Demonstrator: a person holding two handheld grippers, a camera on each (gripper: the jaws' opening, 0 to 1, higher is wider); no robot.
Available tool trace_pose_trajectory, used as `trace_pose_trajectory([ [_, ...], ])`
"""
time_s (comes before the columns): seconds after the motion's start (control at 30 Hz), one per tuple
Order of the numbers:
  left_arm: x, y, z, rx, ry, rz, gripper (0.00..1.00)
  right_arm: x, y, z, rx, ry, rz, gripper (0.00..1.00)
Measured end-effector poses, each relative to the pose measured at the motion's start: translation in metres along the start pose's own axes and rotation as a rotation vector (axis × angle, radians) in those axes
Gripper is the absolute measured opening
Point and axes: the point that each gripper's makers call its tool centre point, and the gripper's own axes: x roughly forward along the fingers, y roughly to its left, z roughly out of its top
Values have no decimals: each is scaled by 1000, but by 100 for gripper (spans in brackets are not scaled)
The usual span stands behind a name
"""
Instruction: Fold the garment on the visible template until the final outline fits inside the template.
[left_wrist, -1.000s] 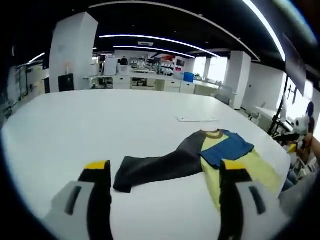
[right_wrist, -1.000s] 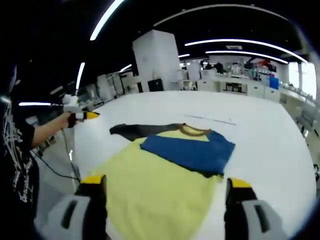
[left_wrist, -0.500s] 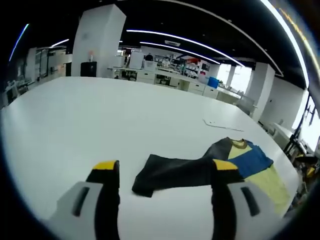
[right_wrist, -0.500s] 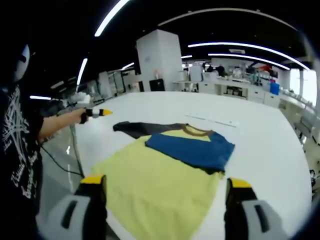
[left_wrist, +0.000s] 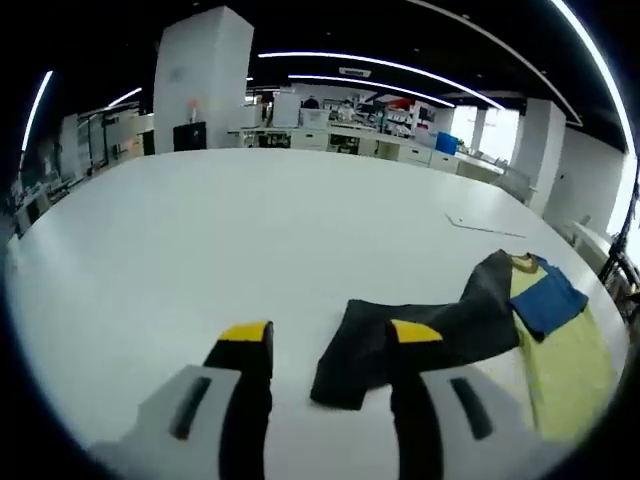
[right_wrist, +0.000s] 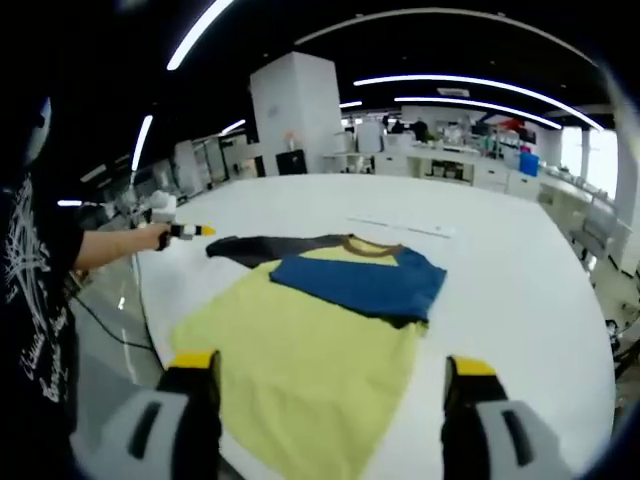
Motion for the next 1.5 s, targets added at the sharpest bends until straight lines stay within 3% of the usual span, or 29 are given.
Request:
trace_pose_trajectory([
  [0.27, 27, -14, -5, 96, 38, -56, 30, 1, 4, -5, -3, 20, 9, 92],
  [0.4, 34, -21, -12, 86, 77, -78, 20, -2, 4, -5, -15, 38, 6, 93],
  [0.53, 33, -13, -24, 173, 154, -40, 17, -5, 3, -3, -8, 32, -5, 93],
  [0.73, 31, -18, -24, 124, 153, -68, 13, -6, 11, -18, -23, 86, 4, 93],
  [0.83, 33, -20, -25, 83, 145, -95, 0, -4, 17, -19, -17, 81, 17, 93],
  [0.97, 28, -13, -17, 69, 89, -55, 0, -2, 29, -15, -32, 67, 59, 94],
  [1.07, 17, -12, -14, 11, 70, -40, 0, -1, 29, -14, -38, 66, 60, 93],
  [1.37, 19, -5, -27, -113, 91, -18, 0, 2, 35, -8, -46, 44, 79, 94],
  [1.43, 18, -6, -28, -105, 97, -8, 3, 2, 35, -8, -47, 44, 78, 94],
  [1.5, 16, -7, -28, -142, 91, -27, 12, 1, 34, -8, -47, 41, 73, 94],
])
